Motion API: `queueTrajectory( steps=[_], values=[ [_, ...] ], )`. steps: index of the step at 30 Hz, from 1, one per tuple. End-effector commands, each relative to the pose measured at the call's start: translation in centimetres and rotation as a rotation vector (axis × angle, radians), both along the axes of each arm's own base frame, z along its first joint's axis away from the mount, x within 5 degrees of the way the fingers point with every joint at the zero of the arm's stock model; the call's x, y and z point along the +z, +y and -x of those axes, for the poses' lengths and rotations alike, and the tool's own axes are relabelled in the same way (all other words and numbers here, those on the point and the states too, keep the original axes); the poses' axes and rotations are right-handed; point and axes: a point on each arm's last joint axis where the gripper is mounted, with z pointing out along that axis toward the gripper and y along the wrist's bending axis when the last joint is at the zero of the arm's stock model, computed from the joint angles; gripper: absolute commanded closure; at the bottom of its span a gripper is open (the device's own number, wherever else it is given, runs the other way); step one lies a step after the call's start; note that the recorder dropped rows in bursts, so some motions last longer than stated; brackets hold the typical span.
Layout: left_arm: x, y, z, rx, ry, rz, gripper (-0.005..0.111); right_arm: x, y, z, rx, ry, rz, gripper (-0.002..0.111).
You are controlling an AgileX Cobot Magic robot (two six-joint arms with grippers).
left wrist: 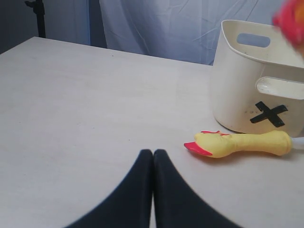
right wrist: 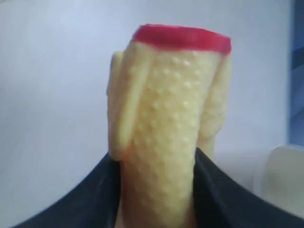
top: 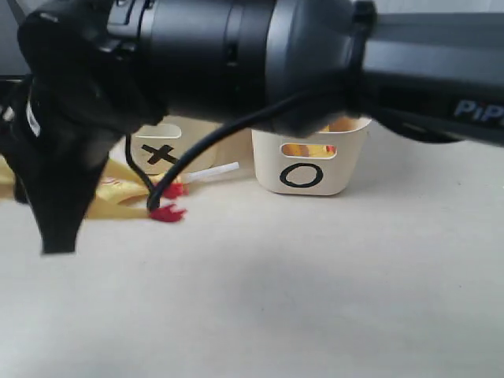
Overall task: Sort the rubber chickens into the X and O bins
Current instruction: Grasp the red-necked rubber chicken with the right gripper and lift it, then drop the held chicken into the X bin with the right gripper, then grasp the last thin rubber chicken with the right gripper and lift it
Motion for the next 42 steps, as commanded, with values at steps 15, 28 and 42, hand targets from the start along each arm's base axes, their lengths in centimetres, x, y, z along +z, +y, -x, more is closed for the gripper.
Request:
queueTrajectory(
  steps=[15, 28, 42],
  values=[
    [0.2, 0.0, 0.0, -0.007, -0.017, -0.003, 0.107, -1.4, -9.5, -22.2, -0.839, 0.059, -1.292, 0.097],
    [0.2, 0.0, 0.0, -0.007, -0.017, -0.003, 0.107, -2.9, -4.2, -15.6, -0.473, 0.062, -0.553, 0.006],
    [0.2, 0.0, 0.0, -0.007, -0.017, -0.003, 0.107, -11.3, 2.5, -6.8, 0.106, -0.292, 0.217, 0.006]
  ],
)
